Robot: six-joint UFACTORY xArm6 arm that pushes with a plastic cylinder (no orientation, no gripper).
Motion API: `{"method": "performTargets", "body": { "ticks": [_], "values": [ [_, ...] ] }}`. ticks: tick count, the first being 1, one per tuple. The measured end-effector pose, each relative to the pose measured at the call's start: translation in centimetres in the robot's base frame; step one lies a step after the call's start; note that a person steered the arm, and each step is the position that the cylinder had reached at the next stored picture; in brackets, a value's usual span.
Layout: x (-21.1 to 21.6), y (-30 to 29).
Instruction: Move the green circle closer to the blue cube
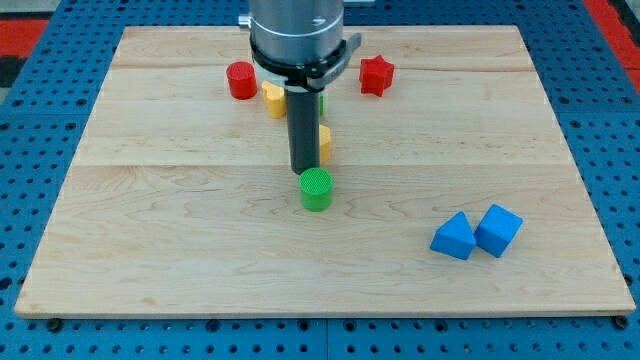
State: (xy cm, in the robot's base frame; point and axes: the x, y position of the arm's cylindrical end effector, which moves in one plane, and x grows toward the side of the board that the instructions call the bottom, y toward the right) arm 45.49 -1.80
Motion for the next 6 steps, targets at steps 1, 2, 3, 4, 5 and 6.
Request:
{"method": "performTargets", "body": {
  "ticks": [1,2,3,4,5,6],
  "values": [
    [0.9,-0.5],
    [2.0,-2.9],
    [2.5,-4.4],
    [3.8,-1.1],
    [4.5,2.0],
    [4.5,3.5]
  ]
}}
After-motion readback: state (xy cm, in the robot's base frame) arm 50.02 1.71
